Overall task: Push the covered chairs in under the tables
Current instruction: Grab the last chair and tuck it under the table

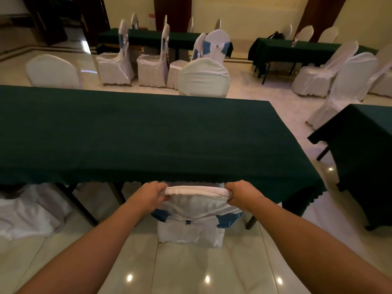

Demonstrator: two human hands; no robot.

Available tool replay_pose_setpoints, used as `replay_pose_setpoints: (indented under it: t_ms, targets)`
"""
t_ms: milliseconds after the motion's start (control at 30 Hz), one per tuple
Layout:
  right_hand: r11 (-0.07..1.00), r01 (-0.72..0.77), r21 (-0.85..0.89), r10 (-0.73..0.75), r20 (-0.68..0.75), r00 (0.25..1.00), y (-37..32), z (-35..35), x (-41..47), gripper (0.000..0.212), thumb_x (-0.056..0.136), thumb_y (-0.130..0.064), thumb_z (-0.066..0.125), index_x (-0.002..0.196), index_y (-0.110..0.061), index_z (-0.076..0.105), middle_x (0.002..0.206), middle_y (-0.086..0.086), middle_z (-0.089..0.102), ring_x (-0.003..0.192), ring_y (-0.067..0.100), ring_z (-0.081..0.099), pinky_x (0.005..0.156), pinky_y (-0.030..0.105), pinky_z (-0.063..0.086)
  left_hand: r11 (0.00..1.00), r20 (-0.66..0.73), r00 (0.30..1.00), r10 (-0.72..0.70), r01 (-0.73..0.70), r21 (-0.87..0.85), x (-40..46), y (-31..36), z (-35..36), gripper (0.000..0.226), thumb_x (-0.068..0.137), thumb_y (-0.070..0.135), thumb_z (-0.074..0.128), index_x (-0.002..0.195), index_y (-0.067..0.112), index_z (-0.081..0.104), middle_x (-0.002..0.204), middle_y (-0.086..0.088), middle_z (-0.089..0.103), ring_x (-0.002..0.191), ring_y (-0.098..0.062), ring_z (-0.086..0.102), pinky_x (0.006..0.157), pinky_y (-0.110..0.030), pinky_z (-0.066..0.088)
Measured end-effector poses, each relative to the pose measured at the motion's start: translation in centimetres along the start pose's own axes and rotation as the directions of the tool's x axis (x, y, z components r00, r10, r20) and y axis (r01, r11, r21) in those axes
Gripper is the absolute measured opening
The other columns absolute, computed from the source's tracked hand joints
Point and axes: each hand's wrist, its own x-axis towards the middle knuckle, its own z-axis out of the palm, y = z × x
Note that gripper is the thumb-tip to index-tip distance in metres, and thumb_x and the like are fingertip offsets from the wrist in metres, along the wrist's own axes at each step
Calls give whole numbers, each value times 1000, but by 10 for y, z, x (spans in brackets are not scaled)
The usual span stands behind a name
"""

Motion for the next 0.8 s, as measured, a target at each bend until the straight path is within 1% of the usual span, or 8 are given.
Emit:
replay_pose_setpoints:
  t_ms: [133,233,300,433,533,700,800]
  targets:
    - [1000,14,-5,-14,-7,1000,-1,1,-2,26,83,-29,77,105,-35,64,86,-9,62,75,10,59,66,26,48,1000,-19,1000,15,-15,26,-1,1,0,27,91,43,61,117,37,58,102,11,54,94,-12,51,82,-33,45]
    - [999,32,-33,-32,5,999,1,0,-7,27,84,-30,76,109,-32,65,90,-6,64,77,13,60,73,30,54,999,-21,999,27,-27,28,-2,4,0,28,91,41,62,118,37,59,102,11,55,94,-11,52,82,-33,45]
    - [998,42,-40,-41,18,999,6,-2,-10,25,84,-30,76,107,-31,66,92,-5,65,78,13,60,76,31,55,999,-21,999,31,-31,20,-3,8,2,27,91,41,63,117,37,59,106,9,58,95,-11,53,84,-34,46]
    - [997,56,-48,-54,31,998,15,-5,-18,21,84,-29,78,101,-31,65,87,-7,63,75,12,59,72,28,52,998,-21,998,53,-52,33,-7,17,8,22,92,37,61,114,35,60,104,8,58,94,-13,55,81,-32,47]
    - [997,61,-42,-59,27,998,19,-7,-23,20,83,-29,78,98,-32,66,85,-9,63,74,11,59,69,26,49,998,-43,998,51,-49,36,-9,22,14,22,92,38,61,114,35,60,103,9,59,91,-11,55,77,-30,45]
    - [996,74,-59,-72,48,996,26,-11,-30,21,83,-29,78,95,-34,63,82,-10,62,74,11,59,72,28,52,998,-49,997,62,-61,22,-12,28,22,23,91,41,62,113,35,61,100,9,59,88,-10,55,77,-31,48]
    - [995,77,-63,-74,43,996,33,-12,-33,20,83,-29,78,97,-32,64,83,-9,62,75,11,59,73,29,53,998,-54,997,61,-60,23,-12,34,26,21,91,40,62,111,36,61,98,9,58,86,-9,55,77,-31,48]
